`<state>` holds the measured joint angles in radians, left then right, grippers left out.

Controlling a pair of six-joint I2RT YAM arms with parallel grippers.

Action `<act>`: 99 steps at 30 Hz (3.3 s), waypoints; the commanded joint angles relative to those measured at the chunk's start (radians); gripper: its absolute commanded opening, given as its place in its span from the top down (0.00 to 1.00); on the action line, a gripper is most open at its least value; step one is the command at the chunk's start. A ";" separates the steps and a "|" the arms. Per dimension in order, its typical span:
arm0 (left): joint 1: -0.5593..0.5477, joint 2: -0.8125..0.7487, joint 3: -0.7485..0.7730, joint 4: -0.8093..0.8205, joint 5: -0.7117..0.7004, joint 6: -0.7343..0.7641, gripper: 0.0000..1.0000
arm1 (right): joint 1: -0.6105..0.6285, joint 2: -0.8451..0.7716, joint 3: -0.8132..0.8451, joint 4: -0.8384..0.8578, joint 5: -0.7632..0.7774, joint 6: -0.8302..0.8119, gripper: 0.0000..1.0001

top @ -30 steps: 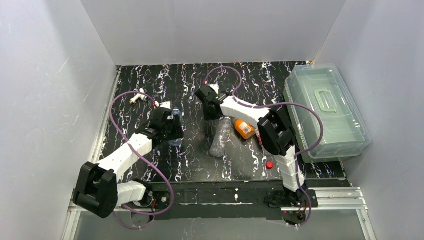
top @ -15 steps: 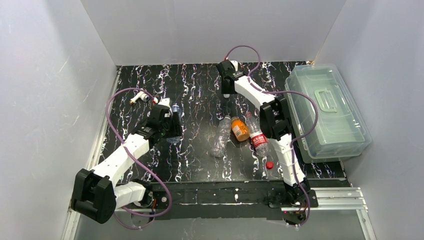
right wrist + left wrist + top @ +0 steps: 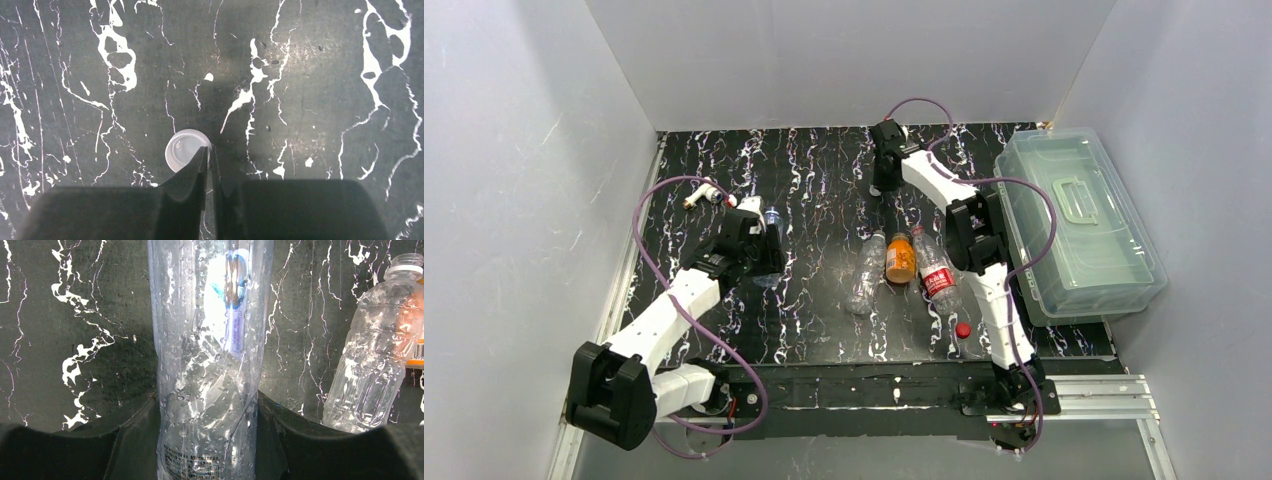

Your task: Screw on the bottle caps

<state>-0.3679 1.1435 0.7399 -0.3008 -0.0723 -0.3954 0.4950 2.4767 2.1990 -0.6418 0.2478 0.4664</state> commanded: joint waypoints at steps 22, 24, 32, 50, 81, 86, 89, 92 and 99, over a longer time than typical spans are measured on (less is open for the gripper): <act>0.104 0.401 0.160 0.332 0.379 0.032 1.00 | 0.171 -0.284 -0.522 0.627 -0.851 0.393 0.99; 0.104 0.382 0.137 0.349 0.380 0.027 1.00 | 0.170 -0.299 -0.540 0.630 -0.842 0.393 0.99; 0.131 0.361 0.093 0.278 0.308 -0.002 1.00 | 0.170 -0.332 -0.578 0.679 -0.821 0.423 0.99; 0.132 0.443 0.113 0.244 0.297 -0.004 1.00 | 0.207 -0.130 -0.421 0.594 -0.740 0.430 0.89; 0.096 0.503 0.150 0.203 0.319 0.002 1.00 | 0.211 -0.132 -0.431 0.312 -0.405 0.312 0.84; 0.088 0.514 0.162 0.191 0.312 -0.003 1.00 | 0.211 -0.151 -0.440 0.280 -0.358 0.295 0.94; 0.085 0.516 0.165 0.187 0.305 -0.006 1.00 | 0.211 -0.177 -0.461 0.283 -0.334 0.286 0.94; 0.081 0.516 0.172 0.185 0.305 -0.009 1.00 | 0.210 -0.194 -0.474 0.288 -0.327 0.280 0.93; 0.062 0.524 0.202 0.168 0.300 -0.005 1.00 | 0.211 -0.159 -0.456 0.297 -0.329 0.285 0.89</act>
<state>-0.2913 1.6554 0.8963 -0.0990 0.2344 -0.4046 0.7128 2.2963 1.7515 -0.2832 -0.1440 0.7811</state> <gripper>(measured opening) 0.523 0.108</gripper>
